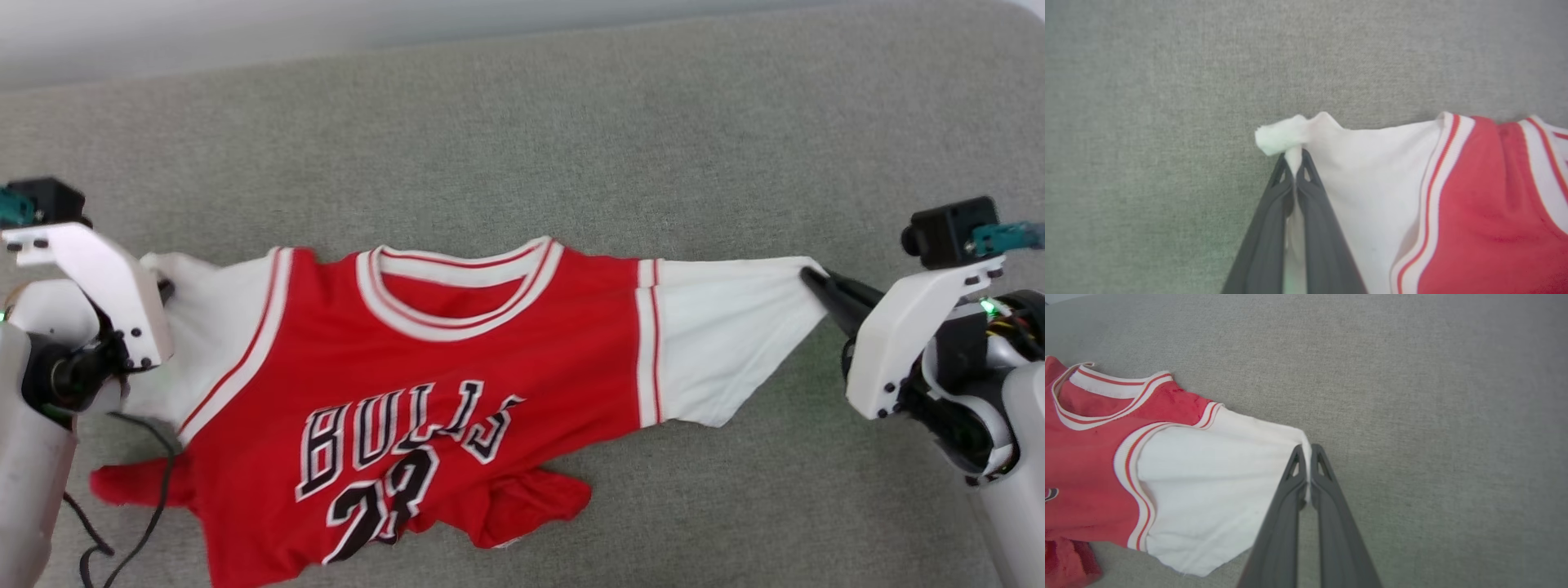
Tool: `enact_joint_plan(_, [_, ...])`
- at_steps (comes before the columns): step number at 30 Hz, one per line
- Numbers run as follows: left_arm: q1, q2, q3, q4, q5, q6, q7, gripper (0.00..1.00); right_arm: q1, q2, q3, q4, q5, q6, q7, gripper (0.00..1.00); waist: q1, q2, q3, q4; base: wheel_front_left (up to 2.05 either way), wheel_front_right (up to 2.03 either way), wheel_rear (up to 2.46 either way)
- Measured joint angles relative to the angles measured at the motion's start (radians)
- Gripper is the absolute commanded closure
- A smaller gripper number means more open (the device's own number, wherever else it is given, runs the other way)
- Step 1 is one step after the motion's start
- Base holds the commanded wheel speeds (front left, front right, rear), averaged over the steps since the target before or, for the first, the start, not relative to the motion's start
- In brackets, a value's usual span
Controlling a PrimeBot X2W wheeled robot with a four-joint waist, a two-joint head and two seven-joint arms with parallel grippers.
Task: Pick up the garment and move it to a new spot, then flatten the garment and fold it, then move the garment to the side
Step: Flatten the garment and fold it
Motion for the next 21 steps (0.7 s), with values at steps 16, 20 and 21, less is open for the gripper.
enact_joint_plan(16, [-0.286, -0.108, -0.070, 0.062, 0.222, 0.087, -0.313, 1.00, -0.324, -0.027, -0.020, 0.307, -0.072, 0.000, -0.105, 1.00, -0.0001, 0.0000, -0.199, 0.043, 0.00, 0.00, 0.00])
enact_joint_plan(20, [-0.373, -0.143, -0.071, 0.120, 0.244, 0.102, -0.384, 1.00, -0.449, -0.026, -0.009, 0.381, -0.088, 0.000, -0.150, 1.00, -0.0001, 0.0000, -0.209, 0.037, 0.00, 0.00, 0.00])
enact_joint_plan(21, [-0.398, -0.153, -0.071, 0.135, 0.250, 0.106, -0.400, 1.00, -0.483, -0.026, -0.005, 0.398, -0.094, 0.000, -0.162, 1.00, -0.0001, 0.0000, -0.204, 0.035, 0.00, 0.00, 0.00])
